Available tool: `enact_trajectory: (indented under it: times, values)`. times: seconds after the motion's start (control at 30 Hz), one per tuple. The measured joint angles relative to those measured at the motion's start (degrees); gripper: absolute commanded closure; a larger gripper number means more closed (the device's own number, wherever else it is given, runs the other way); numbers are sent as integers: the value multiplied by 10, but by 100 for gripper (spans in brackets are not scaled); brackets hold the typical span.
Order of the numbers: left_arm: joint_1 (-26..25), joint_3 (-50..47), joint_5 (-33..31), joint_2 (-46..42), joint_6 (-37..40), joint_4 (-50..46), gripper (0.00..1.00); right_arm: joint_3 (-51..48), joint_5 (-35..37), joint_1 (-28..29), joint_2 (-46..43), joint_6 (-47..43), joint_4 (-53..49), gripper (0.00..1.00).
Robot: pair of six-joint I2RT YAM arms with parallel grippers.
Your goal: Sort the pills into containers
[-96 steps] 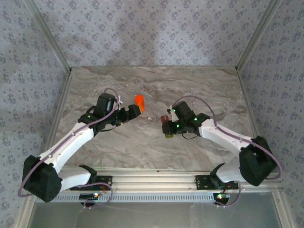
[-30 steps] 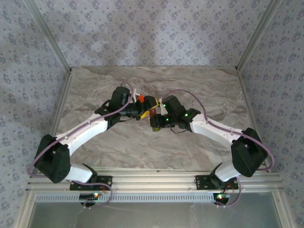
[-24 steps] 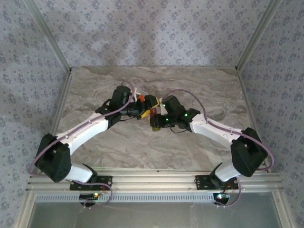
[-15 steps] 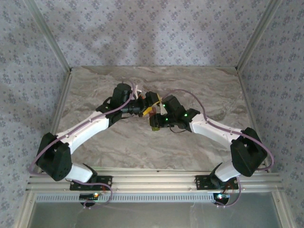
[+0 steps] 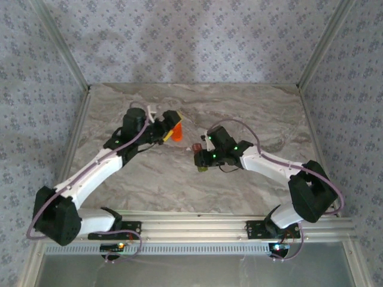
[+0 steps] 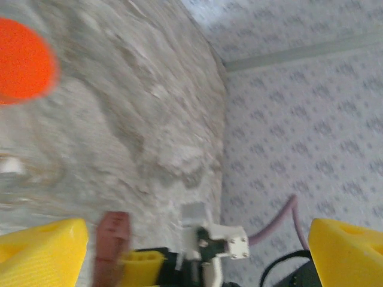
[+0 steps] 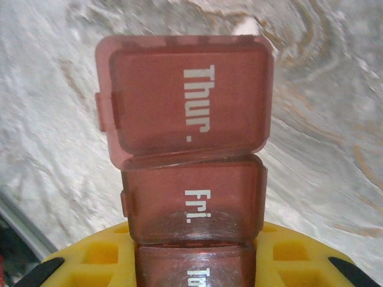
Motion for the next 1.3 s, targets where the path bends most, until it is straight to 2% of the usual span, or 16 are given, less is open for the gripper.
enact_trajectory:
  times: [0.23, 0.57, 0.7, 0.87, 0.93, 1.13, 1.3]
  values:
    - [48, -75, -12, -50, 25, -56, 4, 0, 12, -6, 33, -87, -59, 81]
    - [52, -91, -16, -59, 75, -119, 4, 80, 69, 29, 147, -174, -112, 71]
    - [52, -90, -16, -59, 91, -137, 5, 104, 86, 45, 174, -195, -119, 60]
    - [52, -87, -16, -58, 99, -145, 4, 107, 101, 51, 183, -214, -131, 33]
    - [52, -84, -16, -56, 102, -147, 4, 107, 107, 54, 182, -215, -133, 27]
    - [52, -63, -16, -45, 112, -157, 4, 63, 130, 59, 143, -196, -146, 26]
    - [51, -29, -15, -26, 133, -172, 4, 13, 141, 39, 96, -171, -167, 28]
